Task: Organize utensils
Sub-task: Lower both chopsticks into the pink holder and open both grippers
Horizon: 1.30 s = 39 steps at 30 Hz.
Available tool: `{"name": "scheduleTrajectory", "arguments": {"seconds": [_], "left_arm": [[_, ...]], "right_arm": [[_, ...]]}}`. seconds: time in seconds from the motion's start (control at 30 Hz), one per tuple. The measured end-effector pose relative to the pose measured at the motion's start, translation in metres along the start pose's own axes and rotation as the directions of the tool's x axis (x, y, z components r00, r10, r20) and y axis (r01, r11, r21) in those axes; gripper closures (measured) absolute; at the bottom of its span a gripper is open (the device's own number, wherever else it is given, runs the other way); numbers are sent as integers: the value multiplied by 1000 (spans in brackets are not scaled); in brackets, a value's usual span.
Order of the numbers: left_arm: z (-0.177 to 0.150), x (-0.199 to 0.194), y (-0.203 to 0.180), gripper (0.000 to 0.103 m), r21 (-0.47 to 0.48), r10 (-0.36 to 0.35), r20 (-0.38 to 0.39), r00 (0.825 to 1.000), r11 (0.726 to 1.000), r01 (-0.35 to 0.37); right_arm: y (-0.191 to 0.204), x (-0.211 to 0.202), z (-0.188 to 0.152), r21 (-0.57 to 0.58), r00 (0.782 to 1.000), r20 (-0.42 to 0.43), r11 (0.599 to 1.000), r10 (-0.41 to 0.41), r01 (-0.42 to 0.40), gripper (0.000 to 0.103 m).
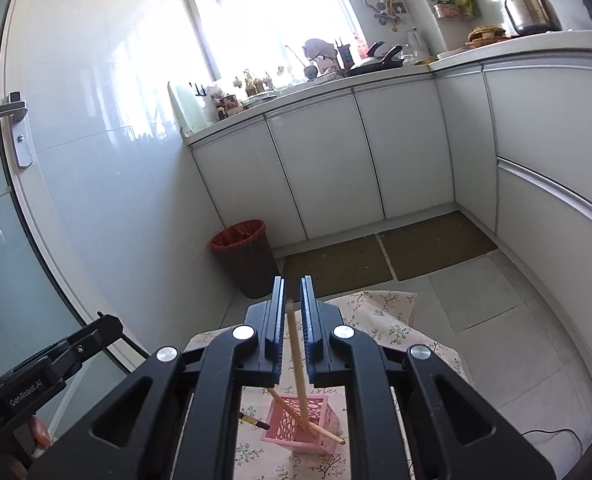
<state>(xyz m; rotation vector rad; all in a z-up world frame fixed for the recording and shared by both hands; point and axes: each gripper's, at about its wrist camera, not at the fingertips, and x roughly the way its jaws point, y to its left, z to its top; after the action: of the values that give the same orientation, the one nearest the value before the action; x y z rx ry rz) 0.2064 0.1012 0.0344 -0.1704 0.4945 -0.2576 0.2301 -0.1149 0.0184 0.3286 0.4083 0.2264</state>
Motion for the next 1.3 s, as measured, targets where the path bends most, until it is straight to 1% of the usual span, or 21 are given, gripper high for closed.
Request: {"name": "scheduleTrajectory", "arguments": {"seconds": [0.27, 0.43, 0.5, 0.53, 0.57, 0.7, 0.77, 0.83, 0.9, 0.93, 0.97, 1.0, 1.07, 1.13, 1.2, 1.3], "left_arm": [[-4, 13, -2, 100, -4, 10, -26, 1000, 1000, -10], [-12, 33, -4, 98, -7, 32, -60, 998, 999, -32], [-16, 38, -3, 93, -19, 32, -63, 998, 999, -33], [-16, 39, -3, 86, -18, 38, -63, 997, 999, -39], [-16, 38, -4, 83, -20, 49, -58, 997, 999, -50], [-13, 30, -6, 79, -29, 56, -37, 998, 998, -57], [-13, 25, -9, 77, -23, 58, -32, 998, 998, -59], [-12, 20, -12, 76, -14, 65, -29, 997, 998, -65], [-12, 14, -17, 72, -8, 75, -22, 997, 997, -75], [-12, 11, -19, 68, -4, 77, -19, 997, 997, -77], [-13, 7, -21, 66, -3, 79, -14, 997, 997, -79], [-14, 3, -22, 59, -3, 81, -10, 997, 997, -81], [-18, -5, -24, 36, -8, 85, 7, 996, 996, -84], [-24, -14, -26, 30, -10, 93, 27, 995, 996, -93], [-32, -17, -30, 30, 2, 98, 14, 995, 995, -98], [-46, -19, -33, 25, 13, 108, -7, 994, 994, -108]], "right_arm": [[-20, -12, -5, 59, 1000, -5, 998, -23, 23, 93], [-31, -20, -10, 72, 999, -16, 997, -40, 42, 92], [-34, -24, -11, 75, 999, -17, 996, -44, 45, 92], [-35, -27, -12, 72, 999, -16, 996, -48, 49, 92], [-35, -29, -12, 71, 999, -15, 996, -51, 52, 92], [-36, -38, -13, 75, 999, -8, 996, -52, 53, 91], [-35, -44, -15, 75, 998, 1, 996, -56, 56, 85], [-33, -51, -16, 70, 998, 10, 996, -58, 57, 84], [-30, -59, -19, 59, 998, 14, 996, -62, 61, 83], [-29, -63, -20, 55, 998, 15, 996, -65, 64, 83], [-28, -67, -21, 52, 998, 18, 996, -67, 66, 76], [-27, -72, -23, 51, 997, 23, 996, -71, 70, 72], [-26, -83, -29, 44, 996, 36, 996, -85, 84, 54], [-26, -93, -35, 39, 994, 48, 994, -103, 101, 46], [-27, -101, -40, 49, 992, 51, 993, -114, 111, 42], [-35, -115, -50, 91, 990, 56, 988, -130, 124, 31]]}}
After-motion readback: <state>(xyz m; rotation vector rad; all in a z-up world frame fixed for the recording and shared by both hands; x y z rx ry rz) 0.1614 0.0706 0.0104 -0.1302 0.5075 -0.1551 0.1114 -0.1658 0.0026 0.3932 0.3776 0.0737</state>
